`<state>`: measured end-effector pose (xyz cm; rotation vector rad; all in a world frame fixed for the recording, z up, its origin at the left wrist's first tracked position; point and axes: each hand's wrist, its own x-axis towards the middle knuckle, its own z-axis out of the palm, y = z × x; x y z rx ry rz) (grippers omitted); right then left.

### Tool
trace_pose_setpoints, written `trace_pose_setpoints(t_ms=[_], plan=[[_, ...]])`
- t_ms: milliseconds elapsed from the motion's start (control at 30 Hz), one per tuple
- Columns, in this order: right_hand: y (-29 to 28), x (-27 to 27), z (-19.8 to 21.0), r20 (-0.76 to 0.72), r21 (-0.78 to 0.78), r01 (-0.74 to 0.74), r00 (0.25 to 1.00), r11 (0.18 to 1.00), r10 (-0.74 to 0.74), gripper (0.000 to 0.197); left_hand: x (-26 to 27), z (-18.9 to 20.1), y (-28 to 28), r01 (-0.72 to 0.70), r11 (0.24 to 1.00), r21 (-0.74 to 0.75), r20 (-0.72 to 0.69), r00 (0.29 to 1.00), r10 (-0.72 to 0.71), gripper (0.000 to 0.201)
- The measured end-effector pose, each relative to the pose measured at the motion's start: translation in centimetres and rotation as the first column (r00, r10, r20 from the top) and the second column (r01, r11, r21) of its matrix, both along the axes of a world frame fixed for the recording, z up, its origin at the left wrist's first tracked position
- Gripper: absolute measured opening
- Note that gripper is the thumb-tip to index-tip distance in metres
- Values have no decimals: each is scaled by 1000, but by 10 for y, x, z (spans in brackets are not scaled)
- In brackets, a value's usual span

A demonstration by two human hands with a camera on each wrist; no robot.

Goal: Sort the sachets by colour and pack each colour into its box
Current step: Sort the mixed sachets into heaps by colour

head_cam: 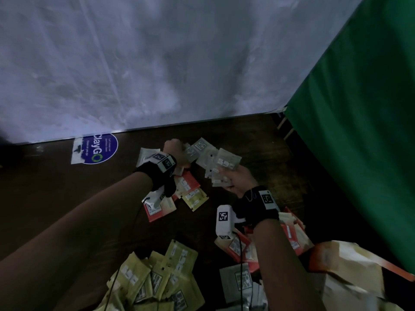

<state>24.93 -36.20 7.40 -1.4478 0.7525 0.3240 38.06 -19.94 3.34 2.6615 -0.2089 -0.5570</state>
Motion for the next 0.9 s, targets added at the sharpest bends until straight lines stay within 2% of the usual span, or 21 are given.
trace_pose_setpoints(t_ms=[100,167,200,267,367,467,567,633,733,833,900], plan=[[6,3,-2,56,212,132,988,968,-147,12,-15,21,-16,167,949,-266,25,986,-166,65],[3,4,-4,62,317,218,966,923,-250,11,-22,30,-28,250,903,-350,8,965,-264,65],[0,4,-6,56,322,260,955,910,-292,10,-22,31,-33,267,887,-376,-20,955,-296,63],[-8,3,-6,31,250,341,933,906,-359,8,-14,22,-39,231,892,-389,-67,958,-277,56],[-18,4,-11,-17,54,438,899,897,-438,17,-1,-2,-47,91,959,-270,35,996,-84,49],[-21,3,-22,-7,-98,432,900,896,-435,37,6,-22,-57,-43,975,-217,30,998,51,64],[-25,-2,-31,49,-161,407,913,899,-405,56,15,-31,-68,-58,983,-173,5,998,59,87],[-26,-3,-34,39,-179,367,930,913,-366,62,22,-34,-73,-56,992,-109,-10,998,55,92],[-25,-4,-33,35,-174,295,955,940,-294,48,30,-37,-68,-94,996,-6,-48,994,94,80],[-24,-4,-28,58,-155,266,964,951,-260,41,36,-36,-60,-123,986,-114,-138,985,107,50],[-23,-4,-25,73,-174,264,964,949,-255,39,39,-28,-48,-170,970,-175,-123,981,150,38]])
